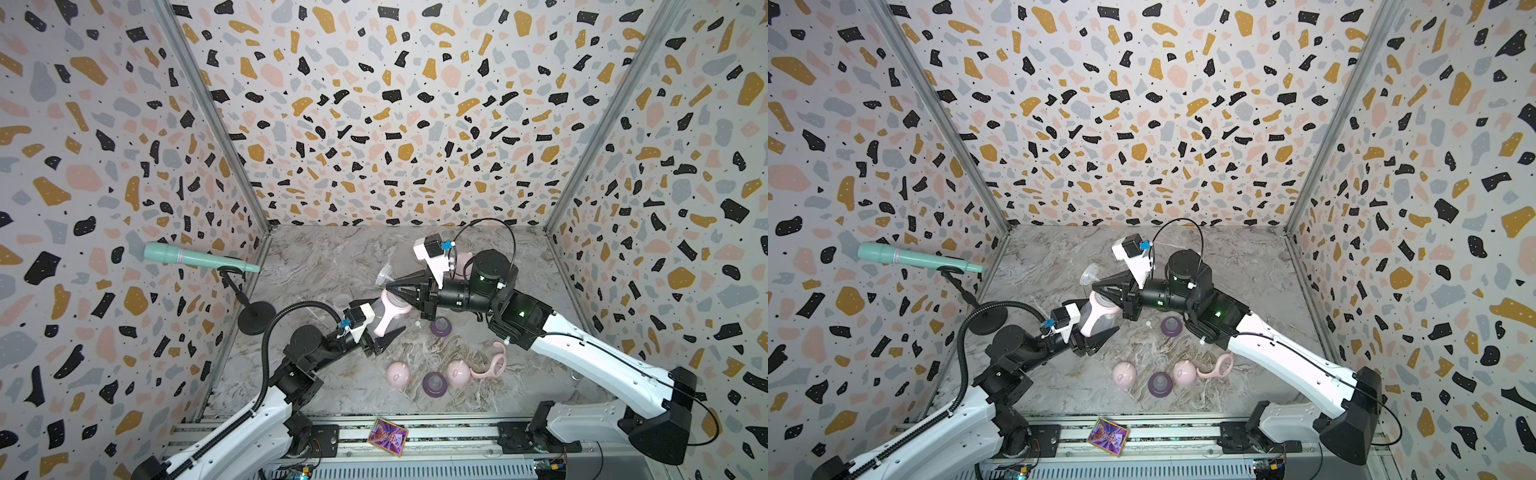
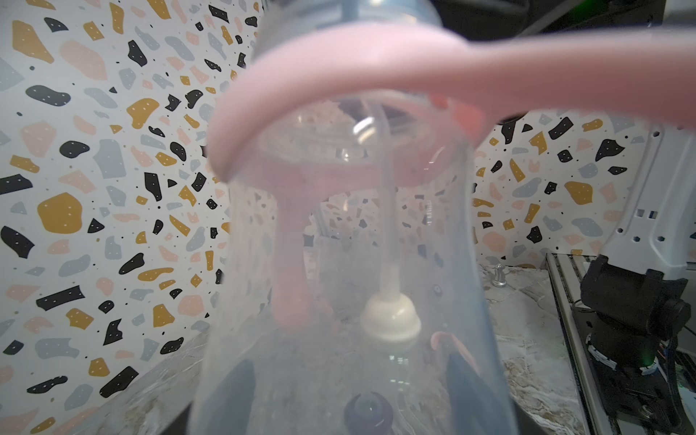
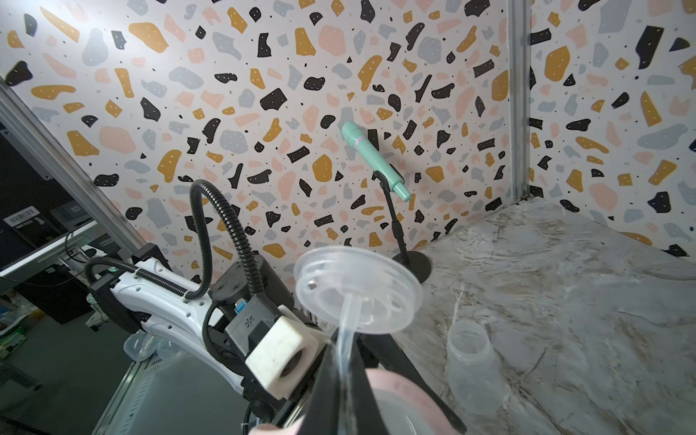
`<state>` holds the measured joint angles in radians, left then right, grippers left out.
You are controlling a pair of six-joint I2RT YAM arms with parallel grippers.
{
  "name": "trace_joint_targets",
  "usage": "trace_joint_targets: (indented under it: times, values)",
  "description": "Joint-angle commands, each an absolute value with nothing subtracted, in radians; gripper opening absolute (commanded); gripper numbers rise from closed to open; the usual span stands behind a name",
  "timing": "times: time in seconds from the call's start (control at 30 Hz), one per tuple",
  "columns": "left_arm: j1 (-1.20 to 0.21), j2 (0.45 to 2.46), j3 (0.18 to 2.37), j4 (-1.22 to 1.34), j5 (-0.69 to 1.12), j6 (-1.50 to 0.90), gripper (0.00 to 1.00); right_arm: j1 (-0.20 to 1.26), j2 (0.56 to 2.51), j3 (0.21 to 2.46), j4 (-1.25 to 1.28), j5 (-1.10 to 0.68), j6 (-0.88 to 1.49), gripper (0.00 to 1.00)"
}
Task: Assemble the baby bottles
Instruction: Place the straw into the baby bottle.
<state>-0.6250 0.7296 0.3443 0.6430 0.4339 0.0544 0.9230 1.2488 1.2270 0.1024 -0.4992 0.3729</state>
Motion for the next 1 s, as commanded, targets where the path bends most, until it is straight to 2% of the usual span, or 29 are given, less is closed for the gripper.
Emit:
trace_joint_targets:
  times: [0.0, 0.07, 0.23, 0.3, 0.8, 0.9, 0.97]
  values:
    - [-0.631, 0.700, 0.326, 0.788, 0.399, 0.018, 0.30, 0.933, 1.199, 1.209, 0.102, -0.467, 0.365, 0.11]
    - [-0.630, 0.694, 0.321, 0.796, 0.390, 0.015, 0.30, 0.935, 1.183, 1.198, 0.096, -0.454, 0.361, 0.15]
    - [-0.630, 0.699, 0.320, 0.802, 0.389, 0.009, 0.30, 0.934, 1.164, 1.193, 0.062, -0.434, 0.345, 0.41]
    - [-0.630, 0.701, 0.321, 0.807, 0.388, 0.008, 0.30, 0.935, 1.170, 1.198, 0.048, -0.435, 0.339, 0.45]
    - [-0.631, 0.697, 0.326, 0.690, 0.375, 0.065, 0.30, 0.915, 1.123, 1.332, -0.180, -0.364, 0.255, 0.59]
    - [-0.631, 0.696, 0.328, 0.660, 0.381, 0.083, 0.30, 0.911, 1.168, 1.384, -0.201, -0.354, 0.253, 0.58]
    - [-0.631, 0.693, 0.325, 0.668, 0.384, 0.083, 0.29, 0.909, 1.207, 1.423, -0.217, -0.352, 0.250, 0.49]
